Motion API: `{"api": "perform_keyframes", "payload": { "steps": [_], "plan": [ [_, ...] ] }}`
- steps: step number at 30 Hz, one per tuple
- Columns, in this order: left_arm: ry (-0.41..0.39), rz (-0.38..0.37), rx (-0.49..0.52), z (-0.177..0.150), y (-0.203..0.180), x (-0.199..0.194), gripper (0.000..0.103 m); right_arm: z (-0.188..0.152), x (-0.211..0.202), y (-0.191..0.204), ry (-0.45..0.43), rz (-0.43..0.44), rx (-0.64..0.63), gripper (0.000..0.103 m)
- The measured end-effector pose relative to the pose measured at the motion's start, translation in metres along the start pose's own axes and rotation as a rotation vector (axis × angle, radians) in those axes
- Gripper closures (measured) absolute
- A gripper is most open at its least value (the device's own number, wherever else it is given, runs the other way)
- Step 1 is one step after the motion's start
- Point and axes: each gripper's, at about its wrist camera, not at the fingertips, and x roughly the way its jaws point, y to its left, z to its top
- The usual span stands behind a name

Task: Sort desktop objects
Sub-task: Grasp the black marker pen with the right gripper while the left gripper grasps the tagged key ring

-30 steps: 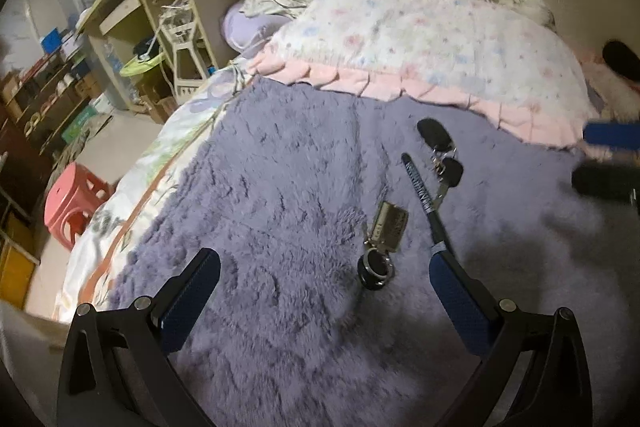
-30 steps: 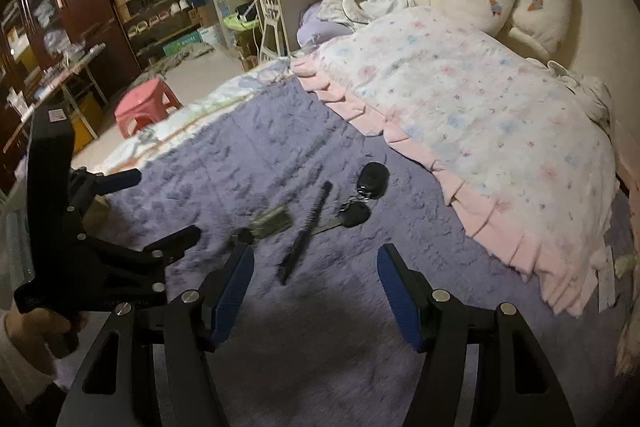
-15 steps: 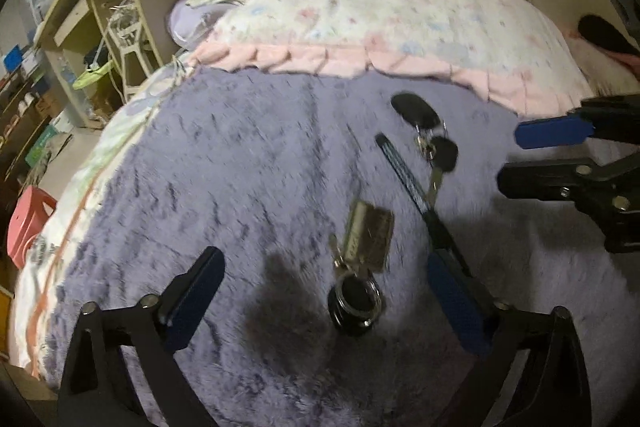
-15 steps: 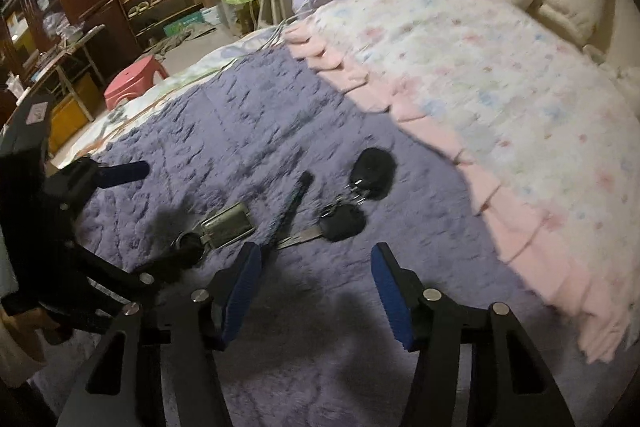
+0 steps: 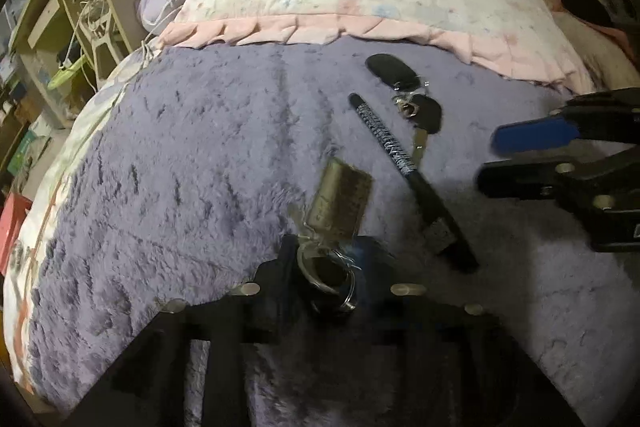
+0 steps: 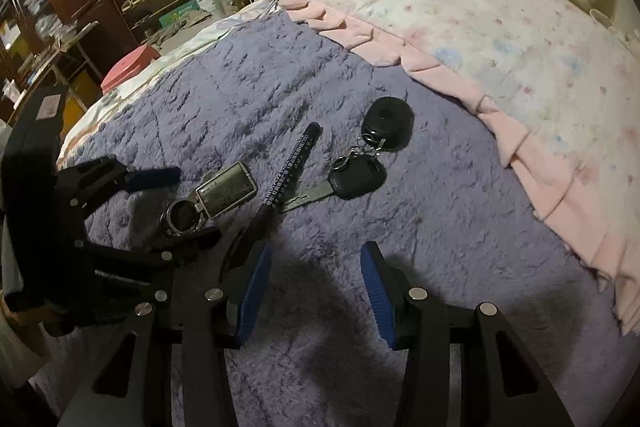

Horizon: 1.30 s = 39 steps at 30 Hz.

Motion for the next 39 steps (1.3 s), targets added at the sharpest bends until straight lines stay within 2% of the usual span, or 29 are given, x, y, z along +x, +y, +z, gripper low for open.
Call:
{"api": "perform_keyframes", "payload": {
  "steps": [7, 13, 16, 23, 25, 28, 39],
  "plan": [
    [0.013, 0.014, 0.028, 0.002, -0.002, -0.003, 0.079, 0.005, 0.002, 0.014, -0.012, 0.015, -0.026, 0.066],
    [-0.007, 0.023, 0.017, -0.008, 0.007, -0.018, 0.080, 0.010, 0.022, 0.030, 0.022, 0.048, -0.029, 0.066],
    [-0.021, 0.010, -0.004, -0.014, 0.017, -0.025, 0.080, 0.008, 0.032, 0.038, 0.041, 0.025, -0.039, 0.073],
    [-0.035, -0.038, -0.001, -0.025, 0.019, -0.023, 0.080, 0.010, 0.045, 0.049, 0.073, -0.059, -0.073, 0.073],
    [-0.043, -0.058, -0.013, -0.028, 0.021, -0.021, 0.080, 0.011, 0.049, 0.053, 0.079, -0.069, -0.092, 0.081],
    [-0.056, -0.097, -0.064, -0.028, 0.029, -0.023, 0.080, 0.011, 0.046, 0.054, 0.080, -0.059, -0.086, 0.090],
    [-0.105, -0.103, -0.078, -0.014, 0.023, -0.057, 0.080, 0.012, -0.001, 0.052, 0.039, -0.031, -0.059, 0.090]
  ]
}}
